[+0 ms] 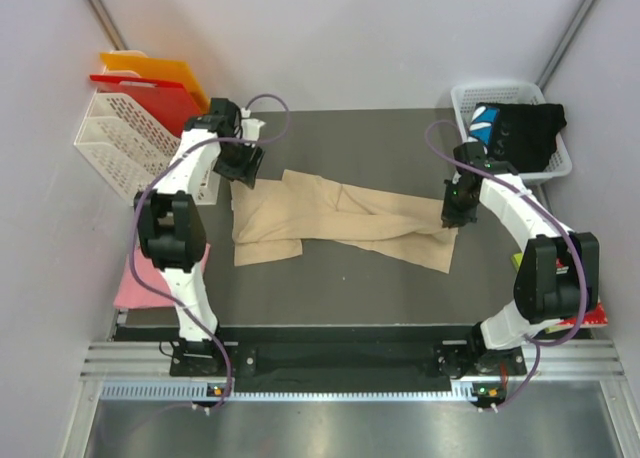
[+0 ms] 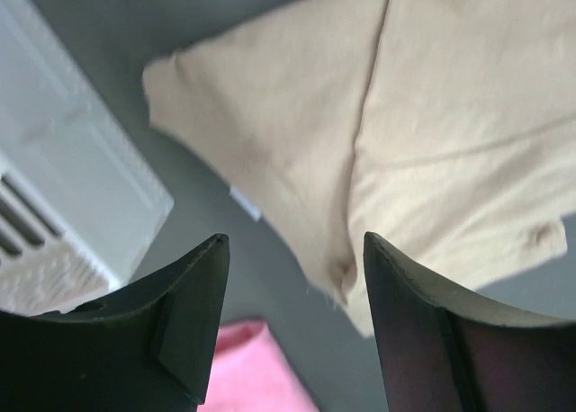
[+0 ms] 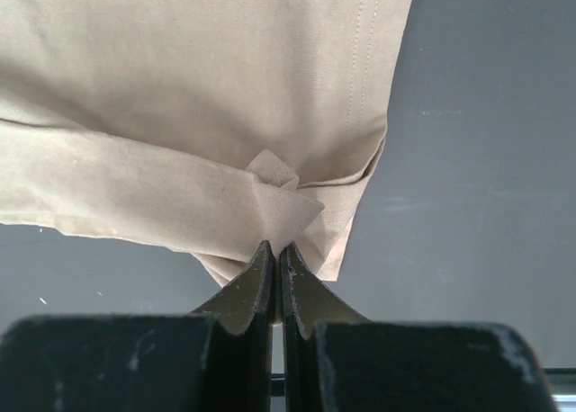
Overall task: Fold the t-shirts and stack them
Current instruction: Flatten the tshirt out
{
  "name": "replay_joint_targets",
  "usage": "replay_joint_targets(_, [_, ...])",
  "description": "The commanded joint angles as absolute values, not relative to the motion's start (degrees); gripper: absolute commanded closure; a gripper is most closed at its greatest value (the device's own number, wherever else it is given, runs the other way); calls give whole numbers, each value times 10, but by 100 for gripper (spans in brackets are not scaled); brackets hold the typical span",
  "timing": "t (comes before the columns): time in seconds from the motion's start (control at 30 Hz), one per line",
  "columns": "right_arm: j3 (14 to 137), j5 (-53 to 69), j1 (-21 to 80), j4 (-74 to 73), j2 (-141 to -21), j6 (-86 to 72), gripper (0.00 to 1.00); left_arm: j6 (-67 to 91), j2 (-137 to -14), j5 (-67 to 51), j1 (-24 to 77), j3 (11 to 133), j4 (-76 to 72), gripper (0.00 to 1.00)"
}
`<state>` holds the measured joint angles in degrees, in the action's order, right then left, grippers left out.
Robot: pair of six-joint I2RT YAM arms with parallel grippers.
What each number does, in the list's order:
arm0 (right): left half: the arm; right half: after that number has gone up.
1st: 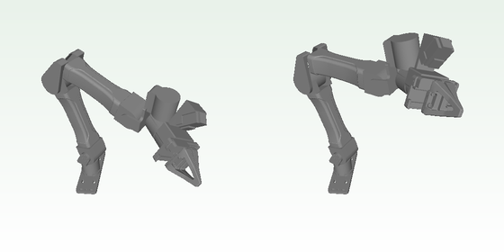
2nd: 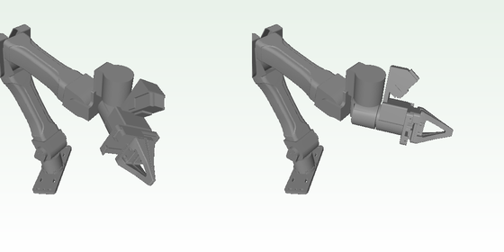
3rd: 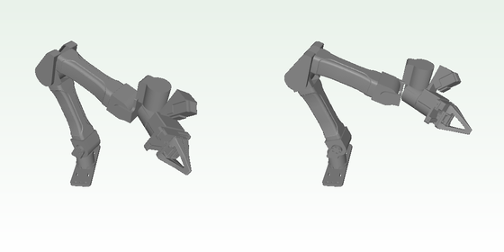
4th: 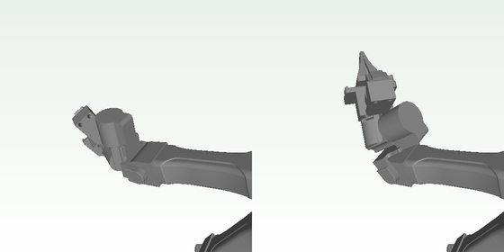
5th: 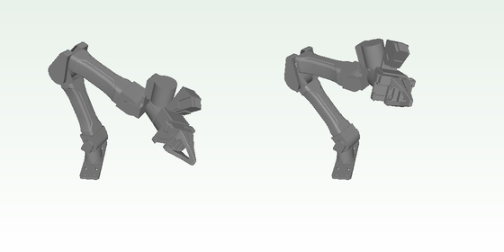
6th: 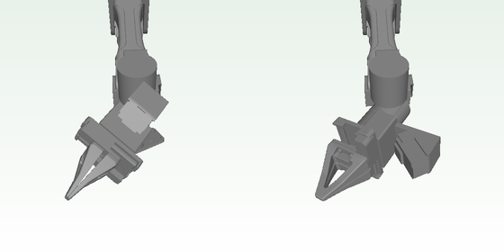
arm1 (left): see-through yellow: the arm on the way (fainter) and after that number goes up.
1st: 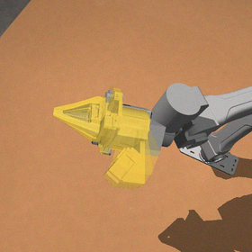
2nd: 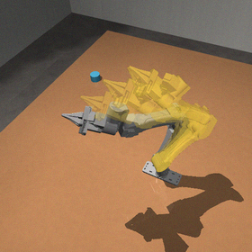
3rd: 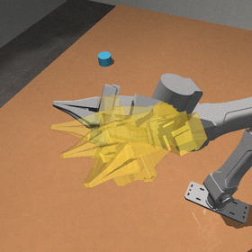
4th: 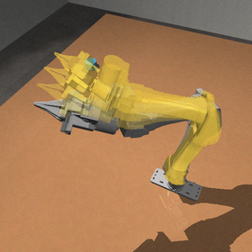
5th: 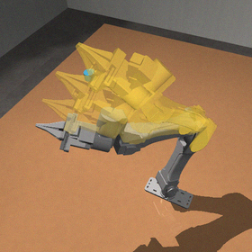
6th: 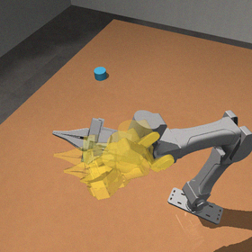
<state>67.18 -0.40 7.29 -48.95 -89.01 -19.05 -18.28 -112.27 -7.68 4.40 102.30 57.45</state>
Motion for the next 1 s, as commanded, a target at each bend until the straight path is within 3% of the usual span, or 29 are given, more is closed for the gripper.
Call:
replay_joint_targets(0.0, [671,-5,79,-481,-869,-187,100,-161,-1190,-89,73,1071,556,38])
replay_joint_targets(0.33, [648,-6,82,-475,-853,-200,100,-144,-1256,-93,103,1101,527,45])
replay_joint_targets(0.57, [651,-3,89,-475,-863,-204,100,-119,-1321,-101,110,1200,517,45])
replay_joint_targets(0.97, [664,-12,100,-484,-873,-212,100,-88,-1379,-174,121,1266,479,36])
